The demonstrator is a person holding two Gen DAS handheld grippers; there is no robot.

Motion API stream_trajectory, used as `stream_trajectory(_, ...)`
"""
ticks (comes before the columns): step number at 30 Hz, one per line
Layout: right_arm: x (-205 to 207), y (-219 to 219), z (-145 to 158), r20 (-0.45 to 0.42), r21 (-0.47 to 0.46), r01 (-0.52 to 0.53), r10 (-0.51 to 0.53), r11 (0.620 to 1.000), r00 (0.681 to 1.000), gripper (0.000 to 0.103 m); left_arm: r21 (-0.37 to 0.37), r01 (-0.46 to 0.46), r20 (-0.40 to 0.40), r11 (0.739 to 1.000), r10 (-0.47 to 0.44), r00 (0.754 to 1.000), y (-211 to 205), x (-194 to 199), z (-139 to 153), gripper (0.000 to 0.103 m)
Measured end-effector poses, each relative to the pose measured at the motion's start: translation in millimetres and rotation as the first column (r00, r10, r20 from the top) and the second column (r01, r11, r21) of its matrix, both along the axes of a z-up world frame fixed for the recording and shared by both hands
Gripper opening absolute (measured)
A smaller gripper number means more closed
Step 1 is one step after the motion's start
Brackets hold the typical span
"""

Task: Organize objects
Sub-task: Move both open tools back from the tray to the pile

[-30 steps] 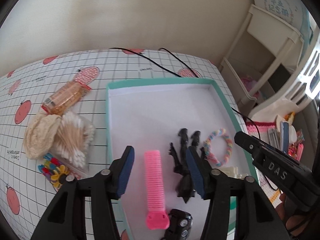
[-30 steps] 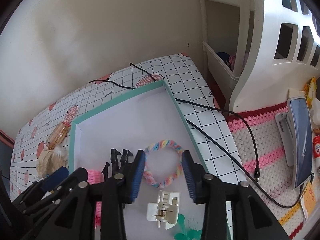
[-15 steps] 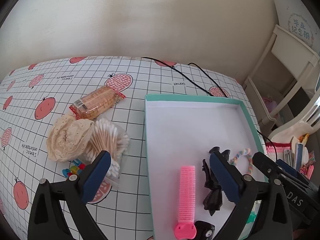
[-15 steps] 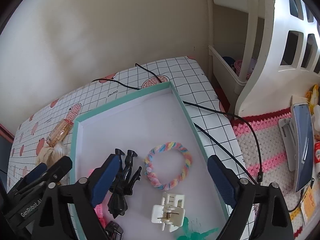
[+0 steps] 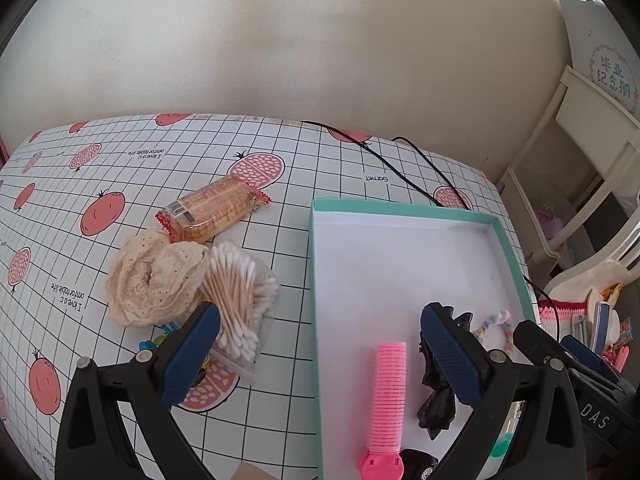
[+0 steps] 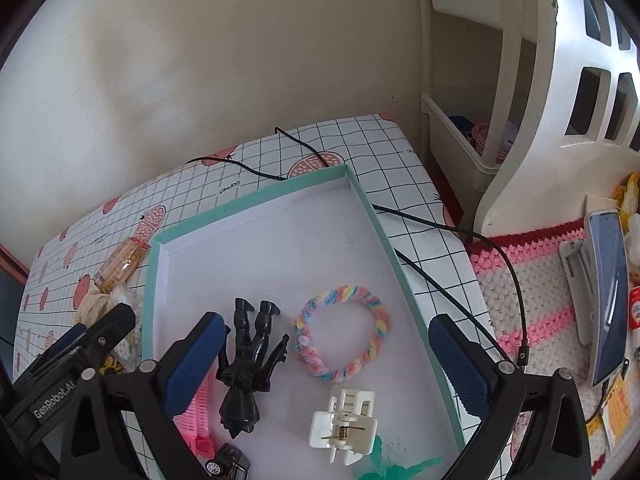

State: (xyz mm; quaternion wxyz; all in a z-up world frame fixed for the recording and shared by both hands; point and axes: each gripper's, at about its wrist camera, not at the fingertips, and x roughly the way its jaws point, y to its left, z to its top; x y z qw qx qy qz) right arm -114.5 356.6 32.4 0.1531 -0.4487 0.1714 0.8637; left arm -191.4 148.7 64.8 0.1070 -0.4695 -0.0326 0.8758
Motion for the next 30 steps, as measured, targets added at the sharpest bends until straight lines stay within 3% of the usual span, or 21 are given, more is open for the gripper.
stream_trajectory(11,-14.3,-26.3,1.7,-0.001,-0.029,-0.015,0.015,0.999,1.0,0.103,0.009,-0.017,0.026,1.0,0.017,1.0,-25.1,-9.6,1.2,0.101)
stream_trajectory(30,-65.7,-146.7,14.0,-0.042,-0.064,-0.207,0.204,0.976,0.978,0.103,0.055,-0.214,0.013,0.975,0.214,0.977,-154.6,-33.3,17.1,0.101)
